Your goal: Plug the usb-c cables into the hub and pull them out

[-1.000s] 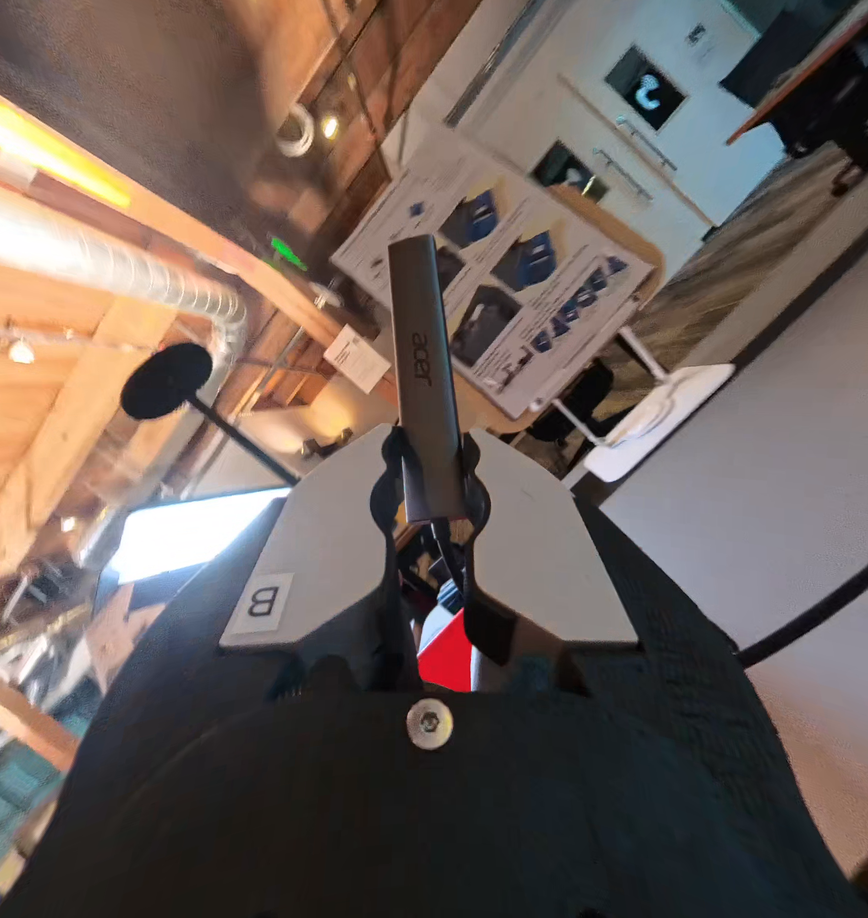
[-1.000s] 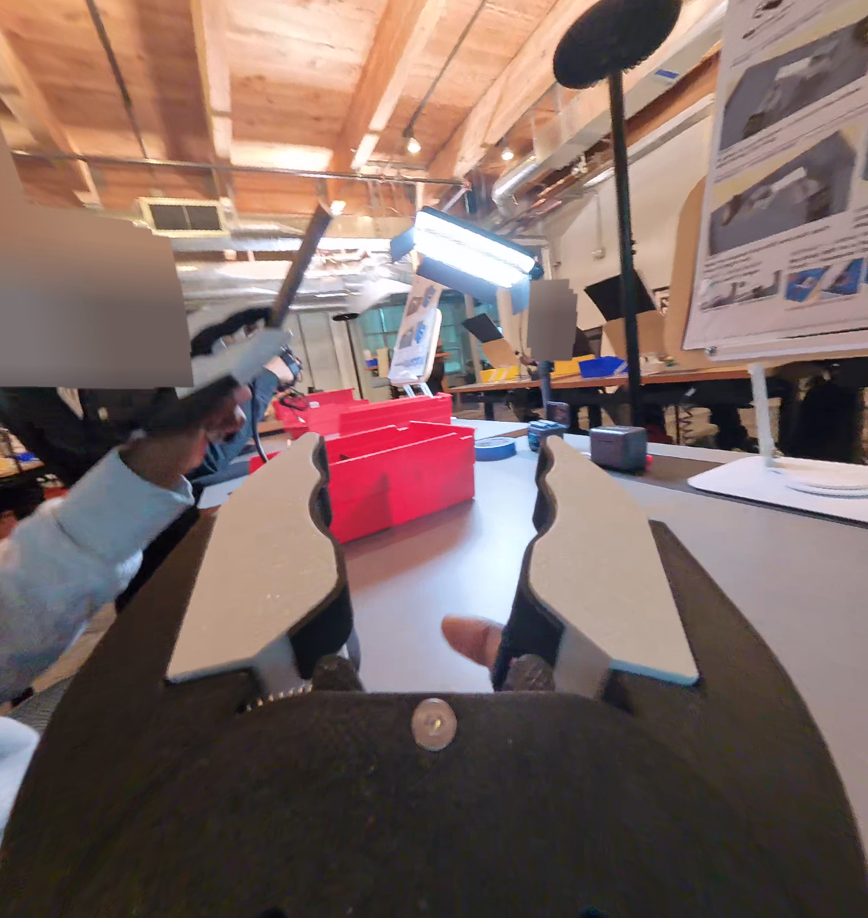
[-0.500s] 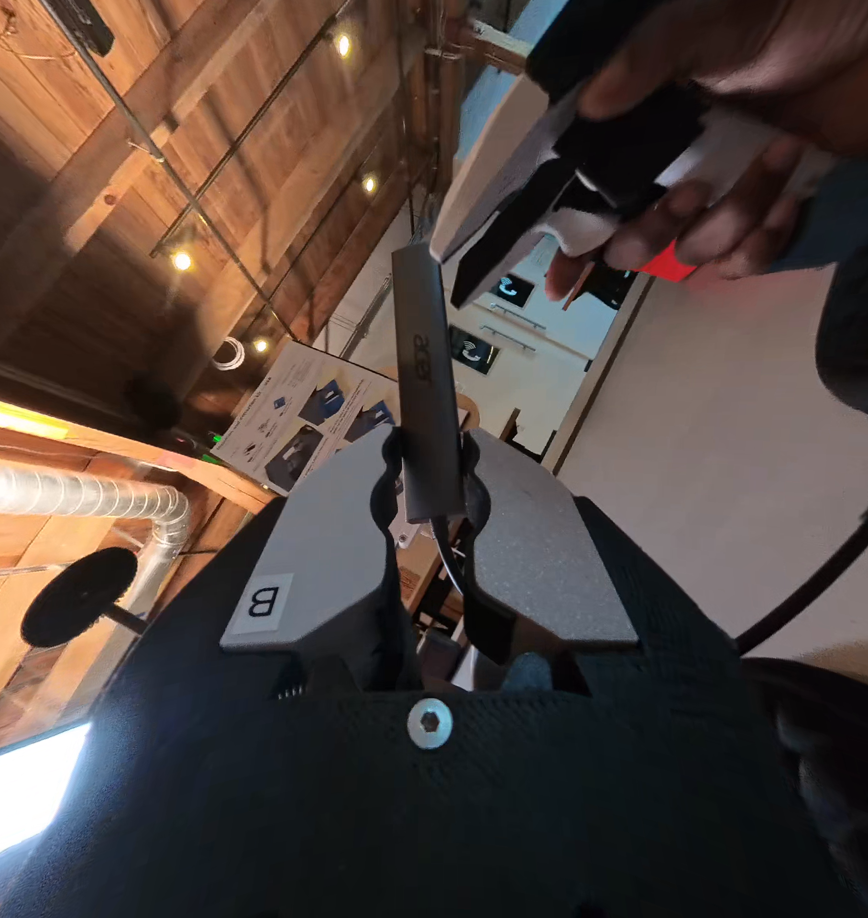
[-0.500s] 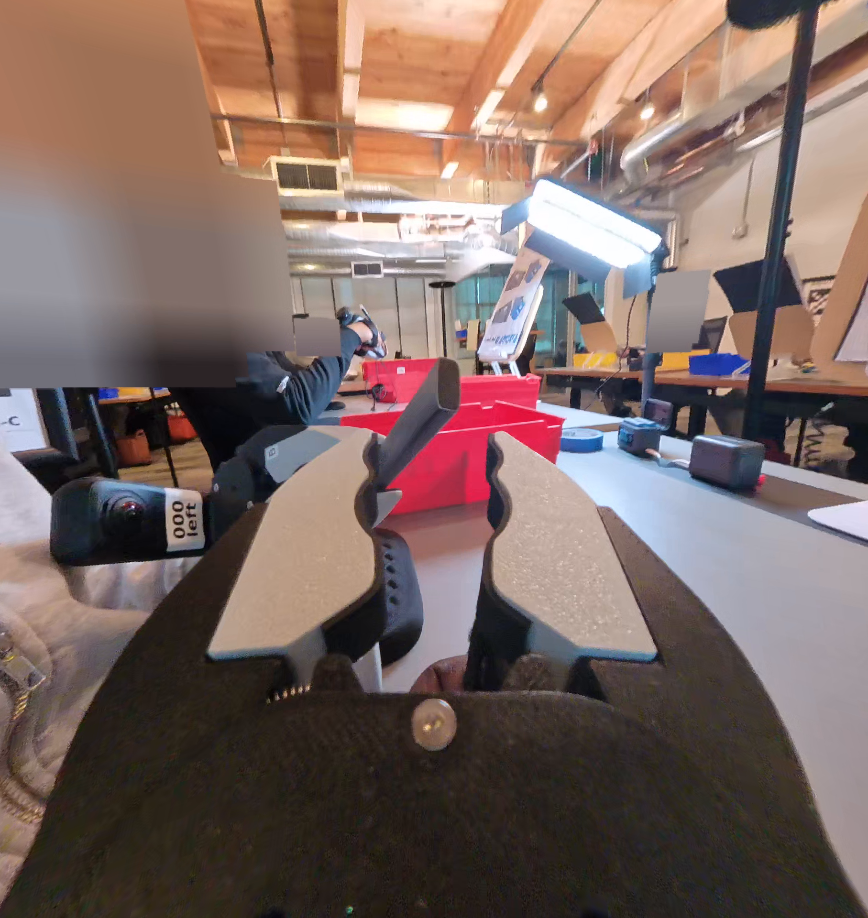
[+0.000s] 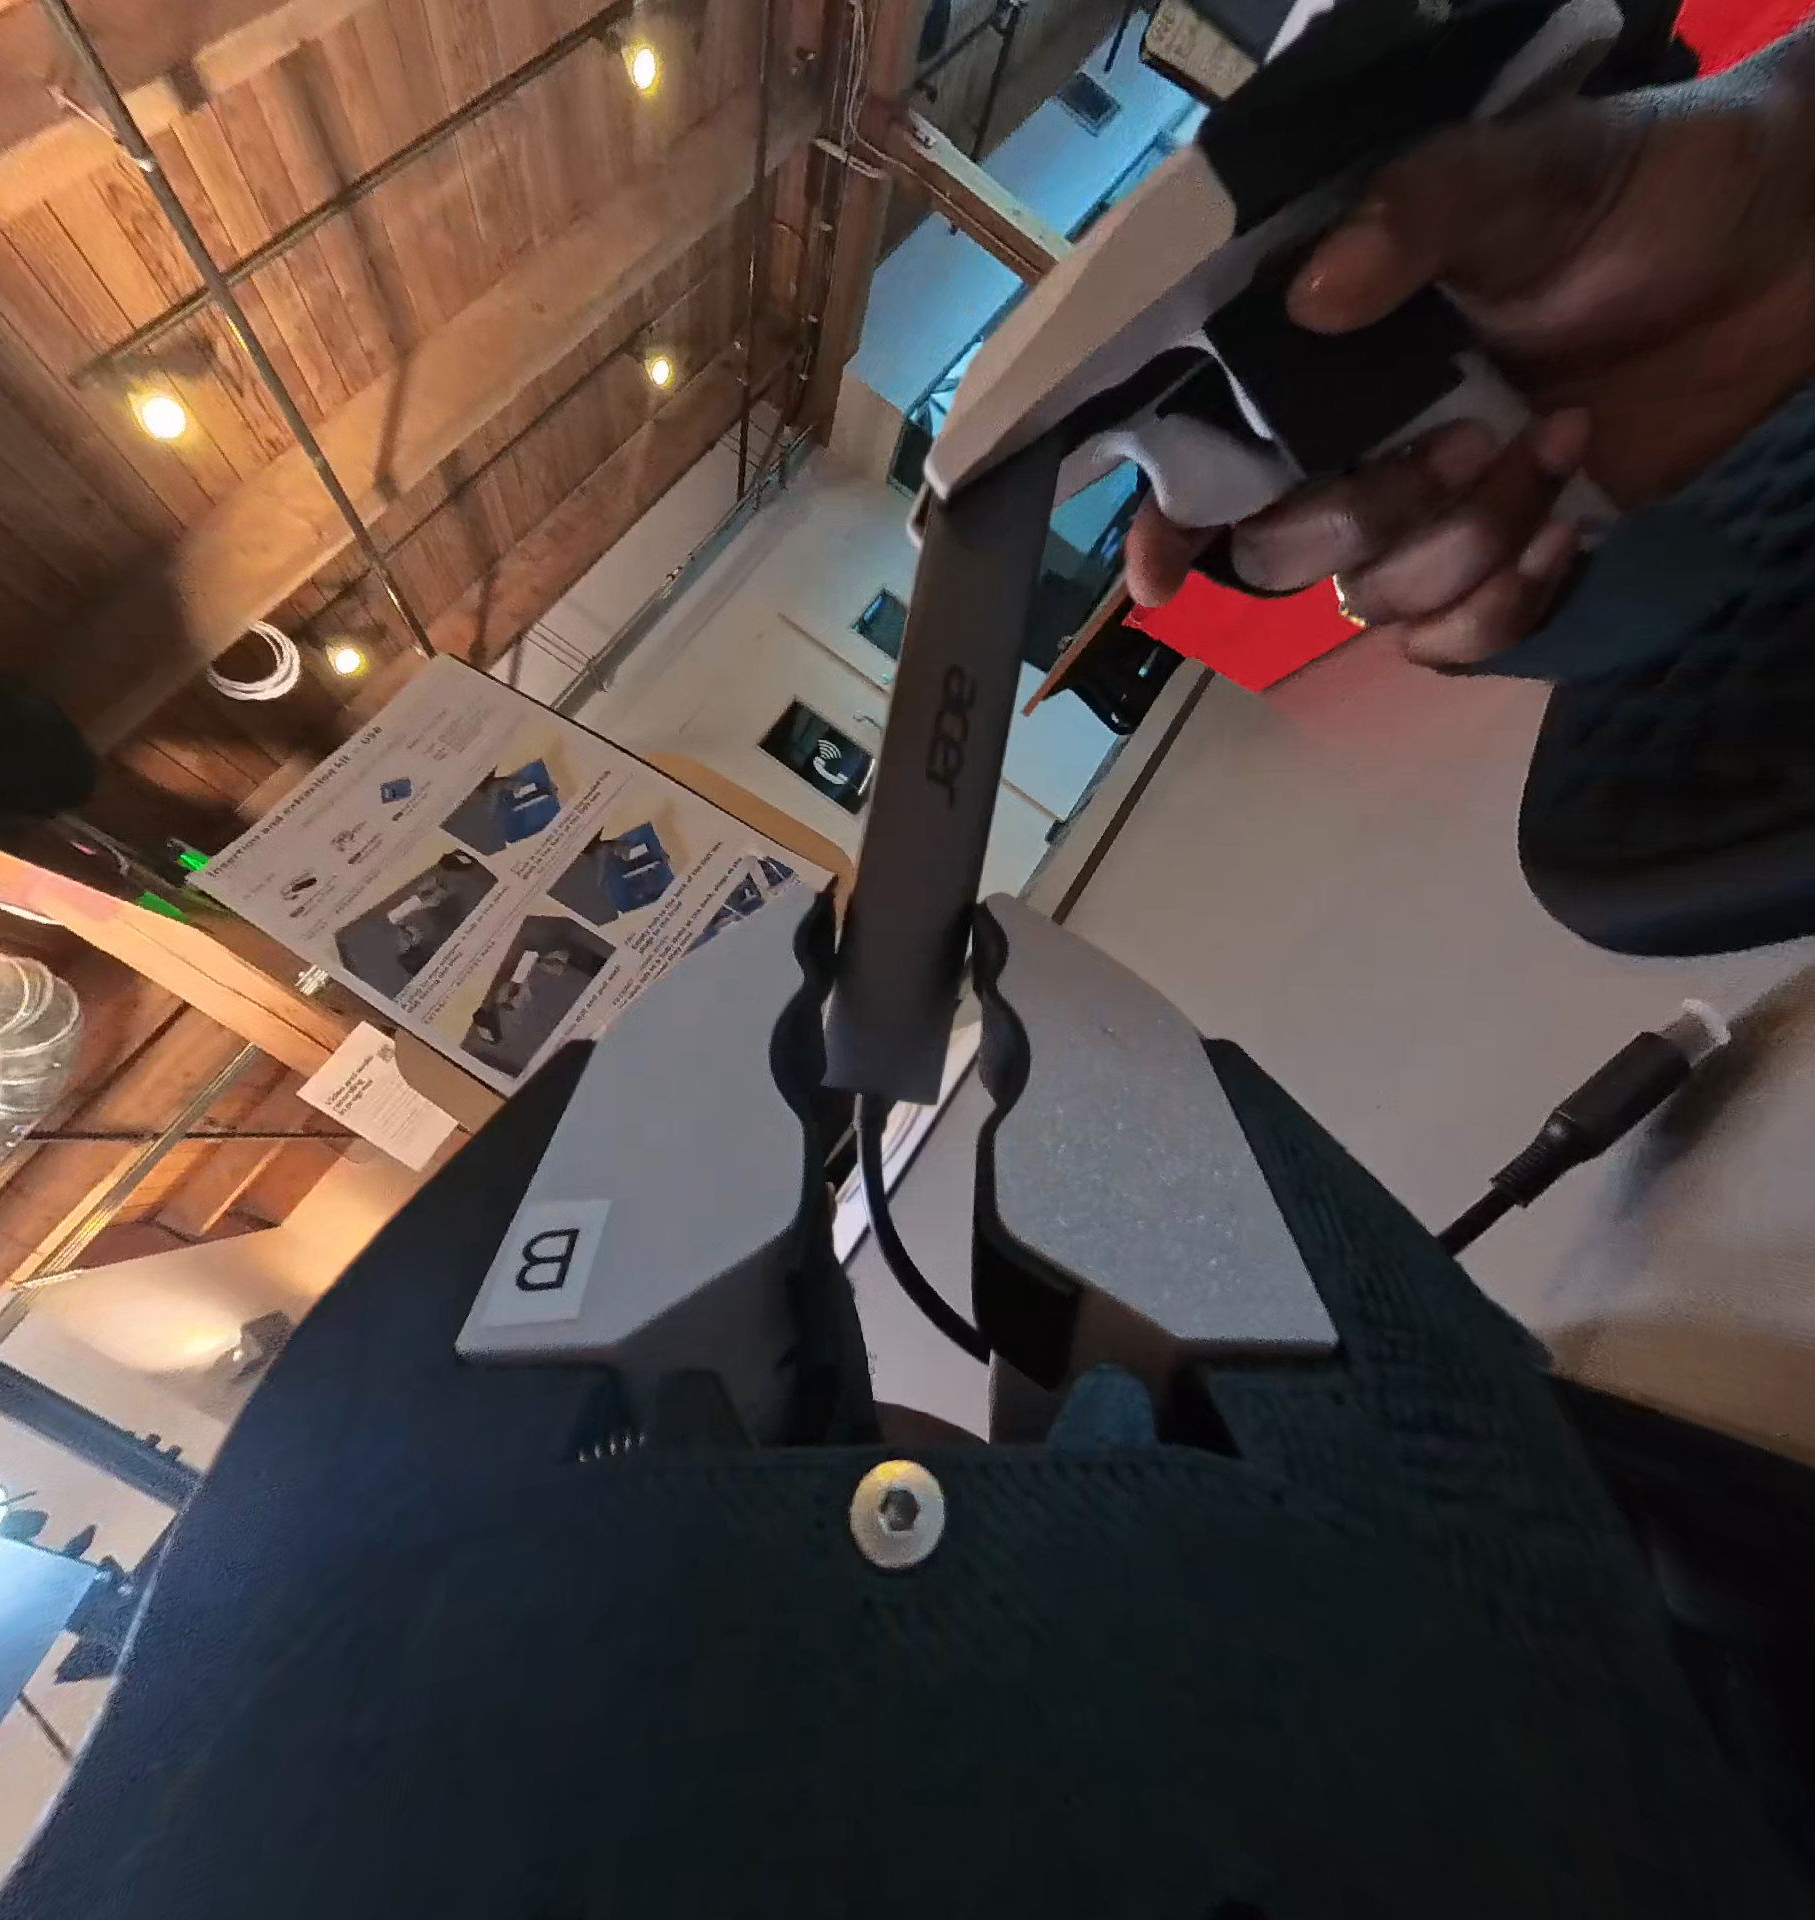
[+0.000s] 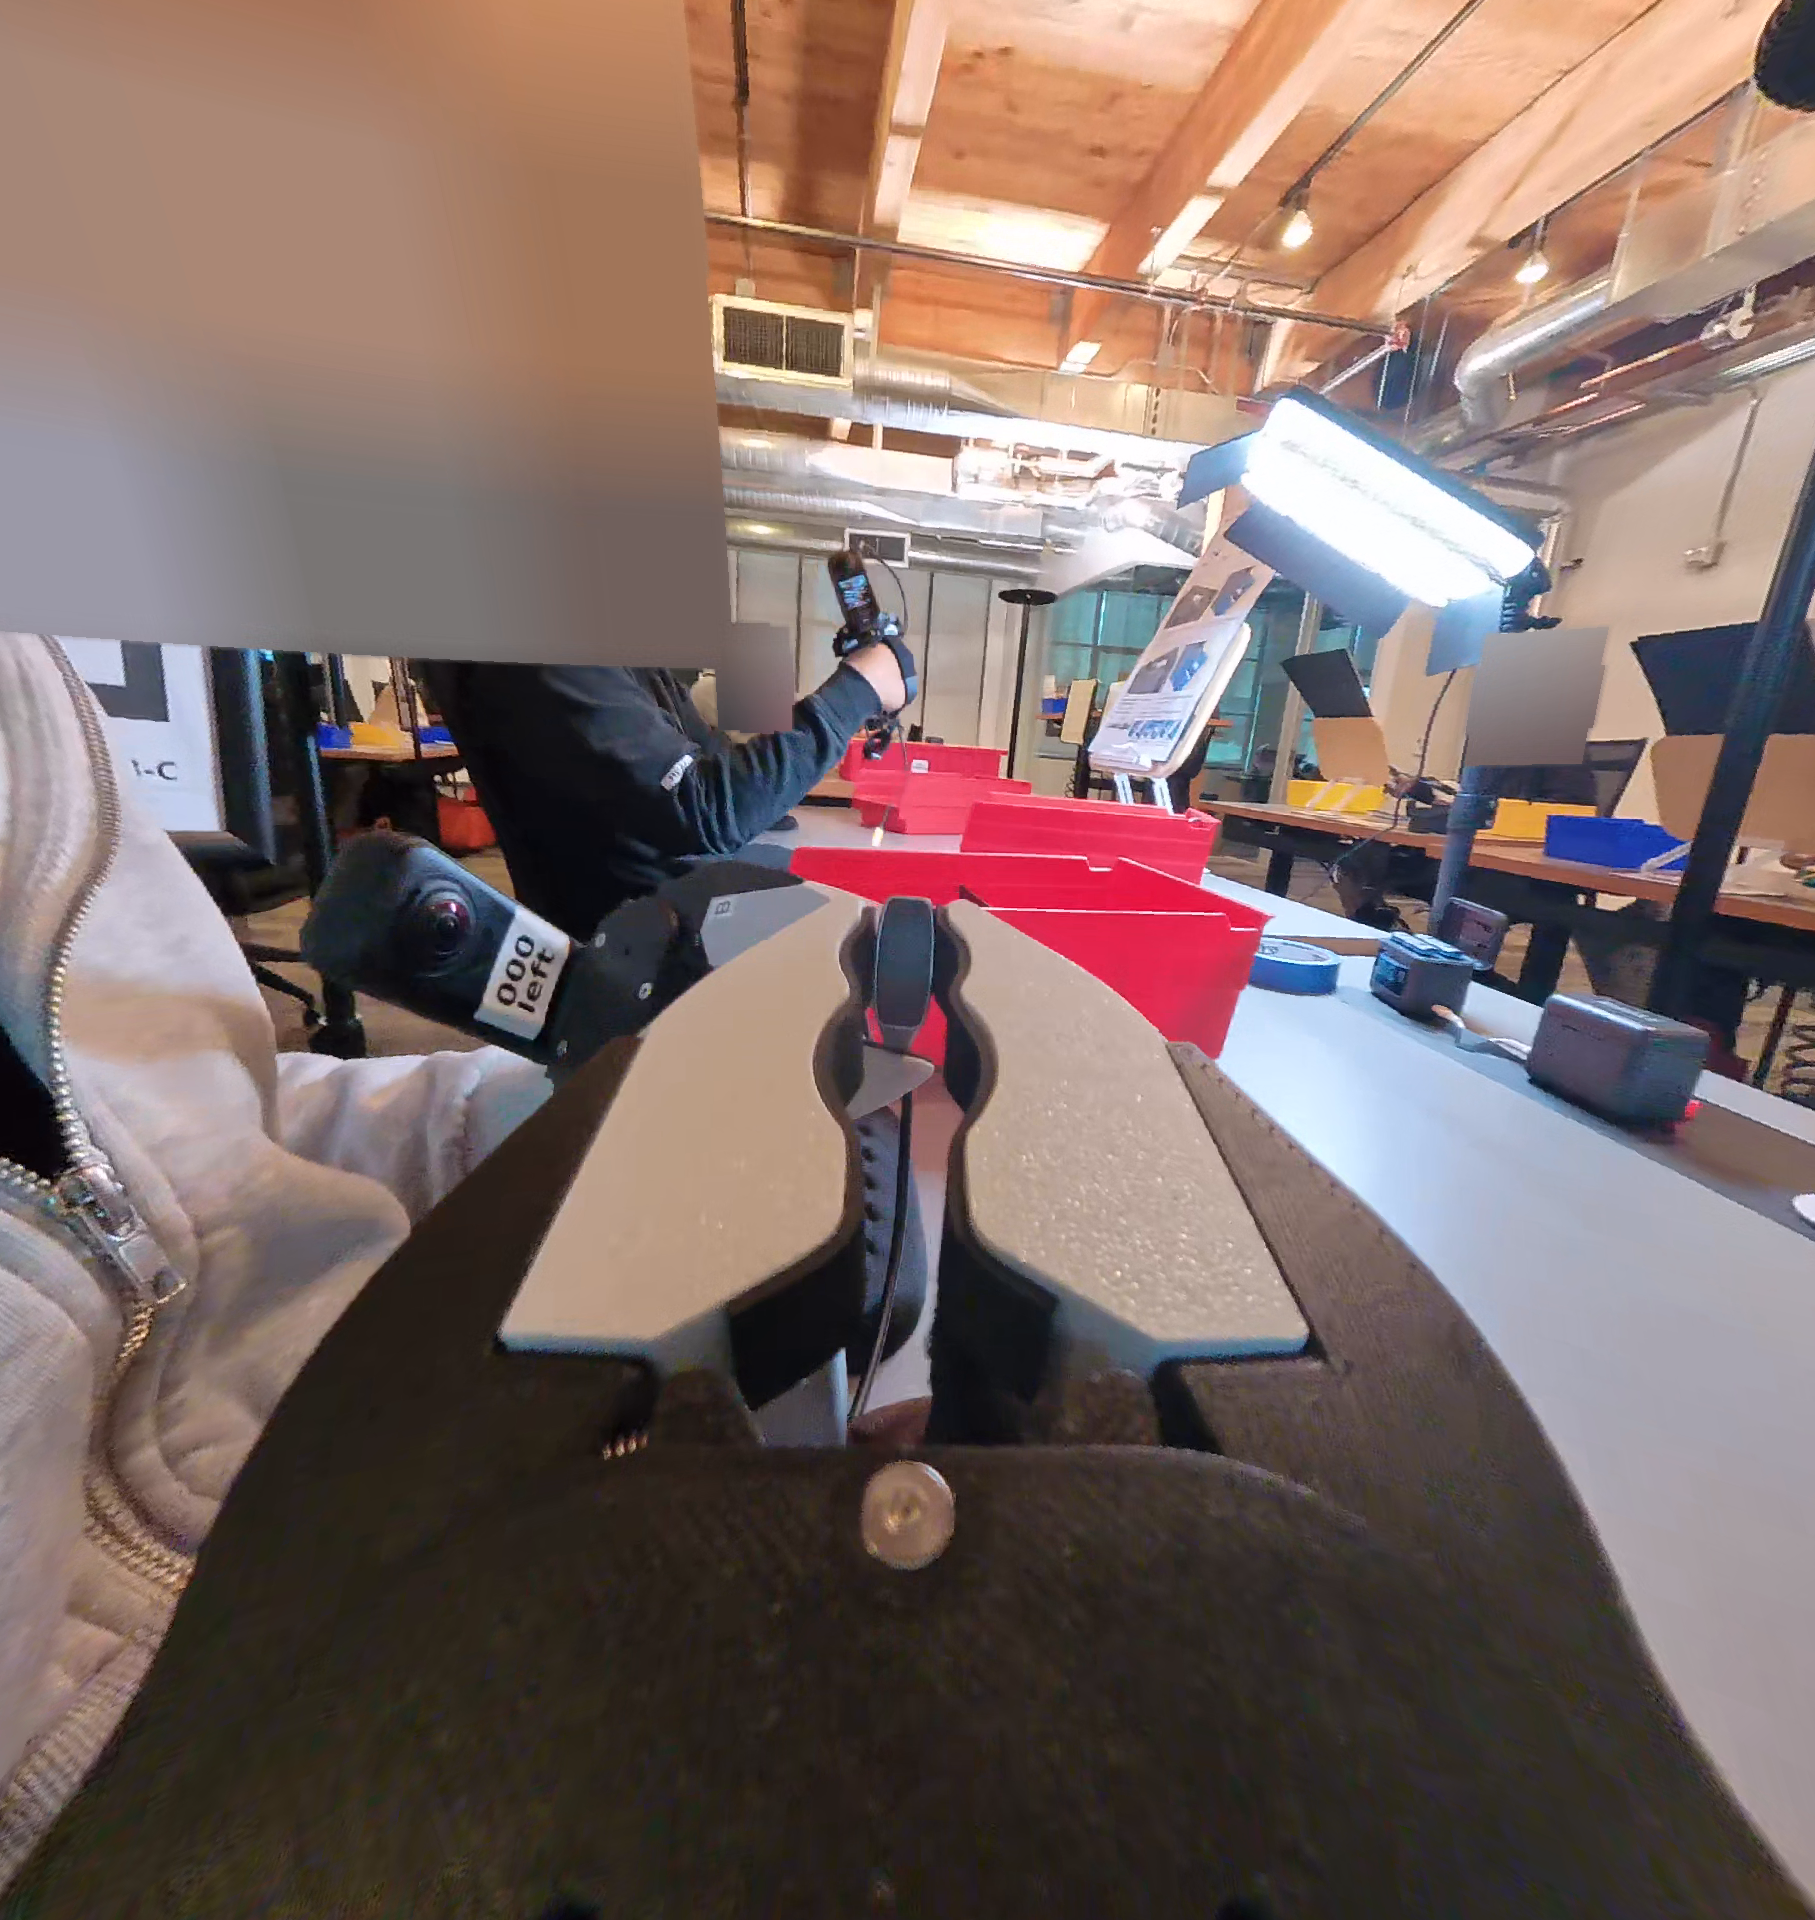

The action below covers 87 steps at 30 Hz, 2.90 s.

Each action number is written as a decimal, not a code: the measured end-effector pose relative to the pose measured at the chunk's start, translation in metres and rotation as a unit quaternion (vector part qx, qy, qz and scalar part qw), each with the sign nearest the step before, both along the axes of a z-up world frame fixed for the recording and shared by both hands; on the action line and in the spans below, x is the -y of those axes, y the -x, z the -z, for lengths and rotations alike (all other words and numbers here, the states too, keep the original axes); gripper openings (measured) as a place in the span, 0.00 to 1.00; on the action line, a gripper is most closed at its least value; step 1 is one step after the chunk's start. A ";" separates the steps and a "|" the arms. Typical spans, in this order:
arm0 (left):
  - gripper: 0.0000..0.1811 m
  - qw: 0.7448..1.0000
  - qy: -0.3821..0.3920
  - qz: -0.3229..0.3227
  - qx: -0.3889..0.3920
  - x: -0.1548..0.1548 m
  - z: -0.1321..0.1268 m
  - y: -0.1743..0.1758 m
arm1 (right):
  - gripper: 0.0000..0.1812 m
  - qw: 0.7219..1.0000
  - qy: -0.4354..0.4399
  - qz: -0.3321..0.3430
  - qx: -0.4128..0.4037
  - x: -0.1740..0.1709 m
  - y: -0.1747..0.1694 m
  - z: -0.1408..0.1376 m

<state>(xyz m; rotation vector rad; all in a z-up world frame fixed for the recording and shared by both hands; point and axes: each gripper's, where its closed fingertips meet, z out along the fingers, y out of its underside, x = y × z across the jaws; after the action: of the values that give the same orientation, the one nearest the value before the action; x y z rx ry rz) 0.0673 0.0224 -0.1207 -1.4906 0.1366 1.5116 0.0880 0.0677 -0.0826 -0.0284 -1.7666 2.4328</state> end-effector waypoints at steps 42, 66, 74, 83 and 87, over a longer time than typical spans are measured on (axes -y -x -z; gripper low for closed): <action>0.21 0.928 -0.329 -0.007 0.173 0.077 -0.024 0.039 | 0.06 0.782 -0.452 0.191 -0.384 -0.017 0.038 0.116; 0.20 0.923 -0.333 0.010 0.193 0.074 -0.021 0.040 | 0.42 0.988 -0.154 0.012 -0.027 -0.024 0.009 0.040; 0.21 0.919 -0.342 0.012 0.197 0.075 -0.021 0.041 | 0.65 0.984 -0.043 0.174 0.020 -0.048 0.065 0.016; 0.27 0.900 -0.356 0.050 0.246 0.071 -0.021 0.032 | 0.74 0.969 -0.106 0.222 0.020 -0.047 0.082 0.035; 0.30 0.883 -0.310 0.096 0.339 0.073 -0.037 0.014 | 0.73 0.969 -0.090 0.225 0.039 -0.051 0.086 0.034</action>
<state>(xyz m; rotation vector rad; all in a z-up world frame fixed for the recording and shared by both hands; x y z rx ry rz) 0.0532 -0.0509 -0.0842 -1.3273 -0.5557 0.6954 0.0018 0.1183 -0.1165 -0.4591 -1.7690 1.9695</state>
